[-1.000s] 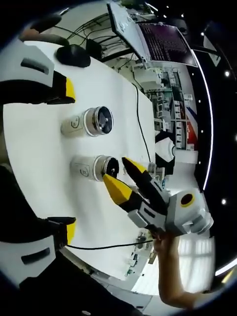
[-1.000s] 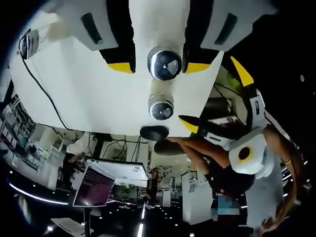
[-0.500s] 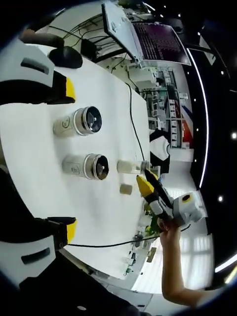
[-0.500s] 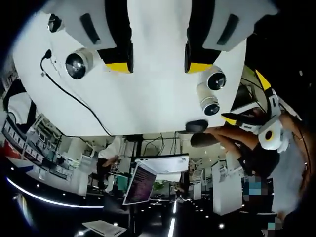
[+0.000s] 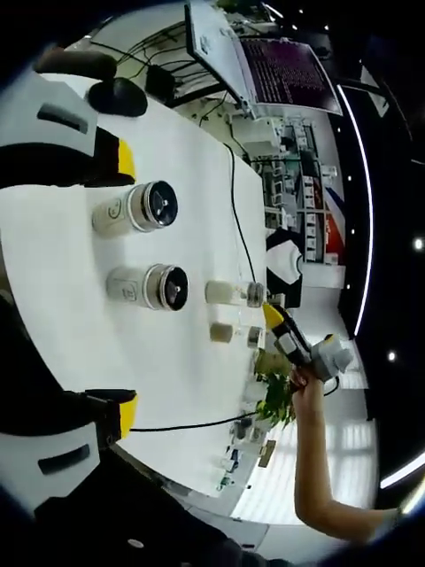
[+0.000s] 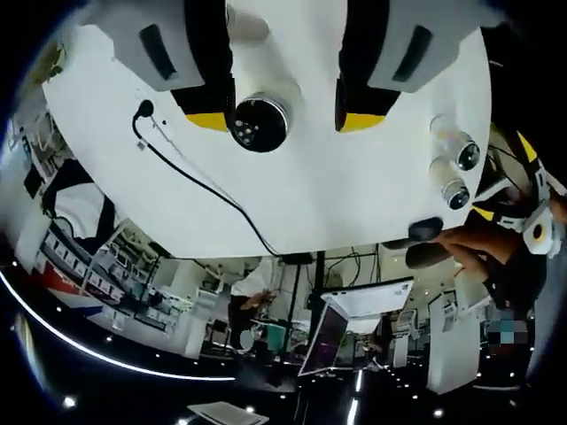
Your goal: Rotate the seasoning bottle until the label or dispensing opening points toward the visible target arrow and the bottle remains upright within the marked orientation range
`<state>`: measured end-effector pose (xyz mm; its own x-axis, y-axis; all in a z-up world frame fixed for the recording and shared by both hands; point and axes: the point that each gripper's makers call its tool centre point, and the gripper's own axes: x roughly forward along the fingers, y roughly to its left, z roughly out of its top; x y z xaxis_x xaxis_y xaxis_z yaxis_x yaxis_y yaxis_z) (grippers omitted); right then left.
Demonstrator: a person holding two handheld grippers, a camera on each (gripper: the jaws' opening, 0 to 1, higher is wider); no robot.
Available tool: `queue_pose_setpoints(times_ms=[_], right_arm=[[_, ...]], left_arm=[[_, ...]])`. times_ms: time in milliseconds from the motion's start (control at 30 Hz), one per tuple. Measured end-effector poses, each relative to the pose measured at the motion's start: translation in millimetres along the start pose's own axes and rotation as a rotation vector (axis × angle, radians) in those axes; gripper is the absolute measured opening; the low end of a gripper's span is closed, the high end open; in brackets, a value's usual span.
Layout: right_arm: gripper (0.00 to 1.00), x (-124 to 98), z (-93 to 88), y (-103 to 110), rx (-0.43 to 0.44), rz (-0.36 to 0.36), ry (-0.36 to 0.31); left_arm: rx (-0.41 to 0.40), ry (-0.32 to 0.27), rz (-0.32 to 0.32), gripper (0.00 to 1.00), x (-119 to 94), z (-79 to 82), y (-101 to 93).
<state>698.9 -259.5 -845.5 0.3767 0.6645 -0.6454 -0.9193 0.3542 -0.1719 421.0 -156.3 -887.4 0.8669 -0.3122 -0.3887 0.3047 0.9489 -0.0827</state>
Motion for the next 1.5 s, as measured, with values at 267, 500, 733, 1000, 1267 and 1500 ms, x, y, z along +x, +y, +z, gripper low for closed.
queue_pose_setpoints(times_ms=[267, 500, 733, 1000, 1267, 1500], right_arm=[[0.44, 24.0, -9.7, -9.1, 0.016, 0.014, 0.050], [0.45, 39.9, -21.6, -7.8, 0.026, 0.027, 0.092], [0.41, 51.3, -21.4, -14.5, 0.028, 0.039, 0.096], [0.39, 53.1, -22.6, -14.9, 0.018, 0.039, 0.089], [0.38, 51.1, -19.3, -14.9, 0.005, 0.013, 0.073], [0.38, 46.4, -21.6, -11.8, 0.016, 0.008, 0.067]], left_arm=[[0.001, -0.031, 0.014, 1.00, -4.2, 15.7, -2.5], [-0.007, -0.022, 0.035, 1.00, -7.4, 8.0, -0.7], [-0.013, -0.006, 0.048, 1.00, -8.3, 1.2, 3.6], [-0.010, 0.007, 0.033, 1.00, -5.5, -1.6, 3.7], [-0.007, 0.006, 0.023, 0.99, -1.9, -1.4, 4.6], [0.011, 0.000, 0.001, 0.98, 2.5, 2.6, 6.3]])
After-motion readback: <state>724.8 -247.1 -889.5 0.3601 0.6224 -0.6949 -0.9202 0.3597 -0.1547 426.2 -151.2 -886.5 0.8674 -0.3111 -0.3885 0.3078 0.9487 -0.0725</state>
